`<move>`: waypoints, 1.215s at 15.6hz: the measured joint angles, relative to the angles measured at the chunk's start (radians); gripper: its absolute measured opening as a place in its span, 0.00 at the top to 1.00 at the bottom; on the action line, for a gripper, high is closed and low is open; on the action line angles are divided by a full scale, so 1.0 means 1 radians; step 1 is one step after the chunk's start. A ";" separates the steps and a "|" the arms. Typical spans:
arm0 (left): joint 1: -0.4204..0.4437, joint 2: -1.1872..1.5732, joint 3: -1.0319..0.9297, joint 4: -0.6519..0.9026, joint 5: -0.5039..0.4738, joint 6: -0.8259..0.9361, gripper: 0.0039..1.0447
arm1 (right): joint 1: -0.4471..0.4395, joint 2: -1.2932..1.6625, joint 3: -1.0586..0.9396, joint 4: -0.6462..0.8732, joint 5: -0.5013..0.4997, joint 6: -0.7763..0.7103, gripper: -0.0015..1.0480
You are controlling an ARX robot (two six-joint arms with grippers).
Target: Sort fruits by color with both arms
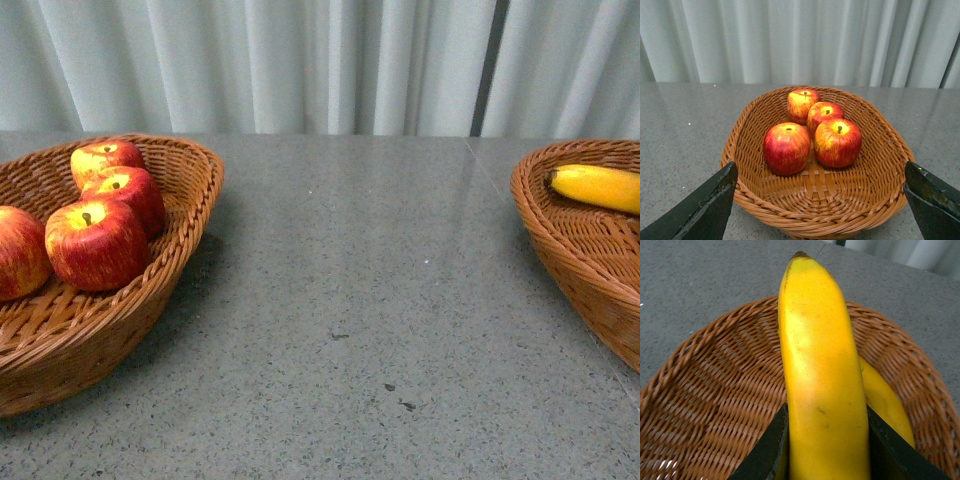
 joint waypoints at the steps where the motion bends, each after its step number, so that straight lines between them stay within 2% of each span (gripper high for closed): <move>1: 0.000 0.000 0.000 0.000 0.000 0.000 0.06 | -0.004 -0.024 -0.026 -0.016 -0.005 -0.025 0.69; 3: 0.000 0.000 0.000 0.000 0.000 0.000 0.06 | -0.003 -0.031 -0.045 -0.047 -0.006 -0.063 0.69; 4: 0.000 0.000 0.000 0.000 0.000 0.000 0.06 | 0.004 -0.031 -0.051 -0.061 -0.010 -0.073 0.66; 9: 0.000 0.000 0.000 0.000 0.000 0.000 0.06 | 0.022 -0.064 -0.050 -0.021 -0.014 -0.042 0.11; 10: 0.000 0.000 0.000 0.000 0.000 0.000 0.06 | 0.022 -0.083 -0.046 -0.018 -0.027 -0.018 0.04; 11: 0.000 0.000 0.000 0.000 0.000 0.000 0.06 | 0.021 -0.105 -0.040 -0.003 -0.050 0.013 0.07; 13: 0.000 0.000 0.000 0.000 0.000 0.000 0.06 | 0.010 -0.195 -0.047 0.066 -0.137 0.103 0.06; 17: 0.000 0.000 0.000 0.000 0.000 0.000 0.06 | -0.080 -0.513 -0.243 0.205 -0.318 0.290 0.06; 18: 0.000 0.000 0.000 0.000 0.000 0.000 0.06 | -0.060 -0.636 -0.357 0.301 -0.131 0.346 0.16; 19: 0.000 0.000 0.000 0.000 0.000 0.000 0.06 | -0.055 -0.800 -0.478 0.270 0.052 0.371 0.28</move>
